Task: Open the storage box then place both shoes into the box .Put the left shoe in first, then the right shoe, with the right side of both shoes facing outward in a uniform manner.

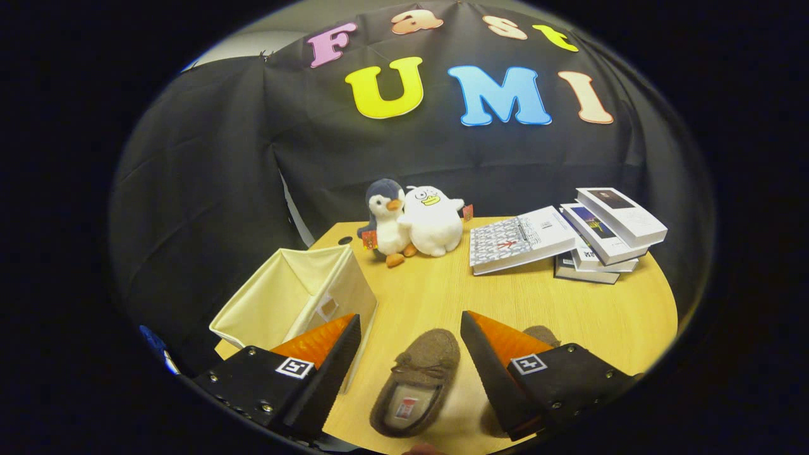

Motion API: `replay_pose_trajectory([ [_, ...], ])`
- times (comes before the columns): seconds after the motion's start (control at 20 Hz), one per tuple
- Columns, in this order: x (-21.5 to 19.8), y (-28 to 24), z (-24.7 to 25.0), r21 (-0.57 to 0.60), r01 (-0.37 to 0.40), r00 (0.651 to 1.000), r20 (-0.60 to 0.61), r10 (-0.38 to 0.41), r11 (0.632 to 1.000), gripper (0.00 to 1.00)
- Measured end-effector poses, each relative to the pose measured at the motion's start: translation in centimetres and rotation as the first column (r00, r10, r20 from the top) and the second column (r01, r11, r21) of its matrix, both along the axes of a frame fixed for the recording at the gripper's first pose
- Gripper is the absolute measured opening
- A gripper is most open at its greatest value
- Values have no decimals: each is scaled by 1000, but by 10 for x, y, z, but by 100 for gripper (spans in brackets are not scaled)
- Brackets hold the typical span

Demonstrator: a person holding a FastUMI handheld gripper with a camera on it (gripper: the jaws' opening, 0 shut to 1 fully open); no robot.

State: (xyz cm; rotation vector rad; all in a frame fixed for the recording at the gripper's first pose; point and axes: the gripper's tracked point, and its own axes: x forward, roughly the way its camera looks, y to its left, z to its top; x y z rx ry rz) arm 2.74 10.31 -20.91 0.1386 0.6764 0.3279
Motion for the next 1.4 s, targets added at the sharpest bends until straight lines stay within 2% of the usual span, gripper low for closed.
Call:
replay_pose_trajectory([
  [0.3, -6, -5, -50, -34, -44, 993, -109, 40, 998, 98],
  [0.6, -34, -11, -92, -66, -77, 977, -206, 62, 995, 98],
  [0.85, -56, -15, -124, -89, -89, 957, -283, 60, 992, 98],
  [1.05, -54, -13, -147, -90, -79, 941, -336, 44, 993, 98],
  [1.25, -51, -5, -155, -57, -29, 929, -370, 6, 998, 65],
  [1.35, -54, -3, -155, -39, -9, 915, -404, -8, 999, 44],
  [1.4, -61, 2, -152, -27, -5, 911, -413, -6, 1000, 45],
])
